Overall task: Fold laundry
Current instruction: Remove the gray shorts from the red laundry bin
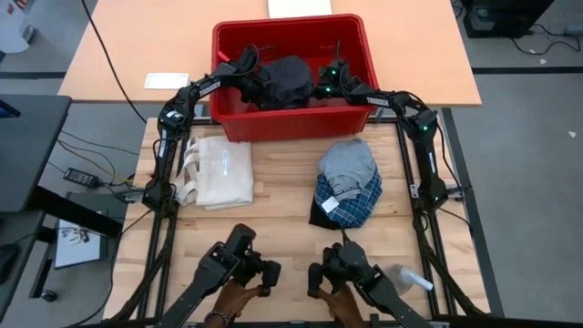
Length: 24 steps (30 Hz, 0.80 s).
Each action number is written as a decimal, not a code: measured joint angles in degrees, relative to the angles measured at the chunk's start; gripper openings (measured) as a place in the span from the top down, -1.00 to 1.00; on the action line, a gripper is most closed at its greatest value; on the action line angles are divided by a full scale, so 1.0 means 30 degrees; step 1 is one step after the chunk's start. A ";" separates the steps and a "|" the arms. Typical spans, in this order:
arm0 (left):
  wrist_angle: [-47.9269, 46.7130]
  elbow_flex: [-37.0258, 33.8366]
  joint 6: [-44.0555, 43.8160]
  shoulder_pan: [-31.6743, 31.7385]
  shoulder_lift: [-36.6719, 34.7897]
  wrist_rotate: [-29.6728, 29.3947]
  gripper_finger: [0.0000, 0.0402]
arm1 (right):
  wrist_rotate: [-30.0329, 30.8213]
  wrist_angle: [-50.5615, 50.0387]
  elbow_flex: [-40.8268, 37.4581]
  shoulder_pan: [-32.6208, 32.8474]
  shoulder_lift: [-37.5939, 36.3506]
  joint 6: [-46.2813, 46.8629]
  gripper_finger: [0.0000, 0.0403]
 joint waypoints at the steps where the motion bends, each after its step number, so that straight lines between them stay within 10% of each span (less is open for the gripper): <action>1: -0.0035 0.0000 0.0141 -0.0015 0.0000 0.0000 -0.23 | 0.0388 -0.0296 0.0000 0.0060 -0.0007 0.0151 -0.61; 6: 0.0084 0.0000 0.0250 -0.0093 0.0000 0.0028 -0.23 | 0.2928 -0.1811 -0.0027 0.0077 0.0015 0.0687 -0.25; 12: 0.1224 0.0182 0.0181 0.0116 -0.0003 0.0966 -0.23 | 0.2050 -0.1609 -0.0022 0.0031 0.0015 0.0535 0.75; 24: 0.1626 0.5634 -0.0173 0.1772 -0.0124 0.2931 -0.23 | 0.0048 -0.0881 -0.0029 -0.0556 -0.2005 -0.0343 0.78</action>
